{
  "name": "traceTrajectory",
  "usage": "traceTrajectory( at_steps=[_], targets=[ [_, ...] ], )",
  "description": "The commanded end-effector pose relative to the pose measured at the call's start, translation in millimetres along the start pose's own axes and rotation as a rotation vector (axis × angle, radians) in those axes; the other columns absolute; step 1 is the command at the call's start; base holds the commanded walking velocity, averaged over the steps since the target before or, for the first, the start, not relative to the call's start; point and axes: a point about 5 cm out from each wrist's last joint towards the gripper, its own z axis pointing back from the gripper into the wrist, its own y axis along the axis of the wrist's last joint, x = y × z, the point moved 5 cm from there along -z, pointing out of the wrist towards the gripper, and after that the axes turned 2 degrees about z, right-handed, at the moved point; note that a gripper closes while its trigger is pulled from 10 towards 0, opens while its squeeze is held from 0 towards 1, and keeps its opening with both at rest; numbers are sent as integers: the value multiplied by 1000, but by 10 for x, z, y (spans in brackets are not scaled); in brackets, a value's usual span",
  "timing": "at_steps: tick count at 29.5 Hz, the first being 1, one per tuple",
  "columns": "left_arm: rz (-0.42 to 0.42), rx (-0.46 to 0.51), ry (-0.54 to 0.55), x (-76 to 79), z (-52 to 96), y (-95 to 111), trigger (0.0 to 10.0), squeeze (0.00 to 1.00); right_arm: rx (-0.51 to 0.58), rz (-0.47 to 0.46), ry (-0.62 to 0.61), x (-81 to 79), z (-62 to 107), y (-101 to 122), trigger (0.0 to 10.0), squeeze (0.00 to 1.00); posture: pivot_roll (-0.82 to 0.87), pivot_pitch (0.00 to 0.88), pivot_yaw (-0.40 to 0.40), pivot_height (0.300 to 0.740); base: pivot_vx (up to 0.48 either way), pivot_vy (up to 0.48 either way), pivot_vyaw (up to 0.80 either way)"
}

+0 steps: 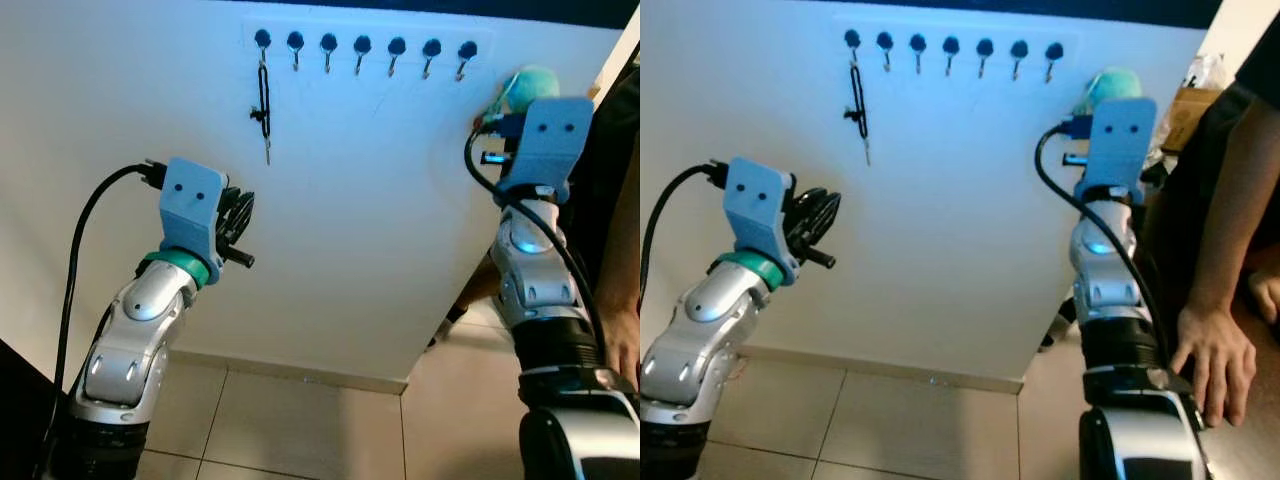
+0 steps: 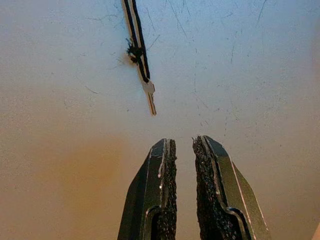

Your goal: Hang keys on a hook

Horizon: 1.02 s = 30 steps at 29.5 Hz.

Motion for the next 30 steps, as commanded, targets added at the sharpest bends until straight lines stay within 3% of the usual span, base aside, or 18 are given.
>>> traceTrajectory(
  at_steps=[1, 7, 11, 17, 22, 30],
  targets=[
    [-7, -2, 8, -25, 18, -12, 10000, 0, 11, -4, 4, -45, -10, 21, 10000, 0, 65, 79, 91, 740, 0, 0, 0],
    [-4, -4, 4, -5, 22, -11, 10000, 0, 47, -15, 43, -207, -64, 141, 10000, 0, 73, 85, 90, 740, 0, 0, 0],
    [-2, -5, 4, -1, 27, -13, 10000, 0, 12, 28, 59, -300, -90, 85, 10000, 0, 76, 89, 87, 740, 0, 0, 0],
    [-3, -7, 6, -3, 30, -13, 10000, 0, -51, 125, -8, -214, -80, -111, 10000, 0, 80, 95, 84, 740, 0, 0, 0],
    [-2, -9, 8, -12, 30, -14, 10000, 0, -155, 116, -50, -78, -15, -385, 10000, 0, 77, 99, 86, 740, 0, 0, 0],
    [1, -9, 7, -22, 21, -11, 10000, 0, -255, 171, 36, -132, 156, -711, 10000, 0, 72, 100, 92, 740, 0, 0, 0]
  ],
)
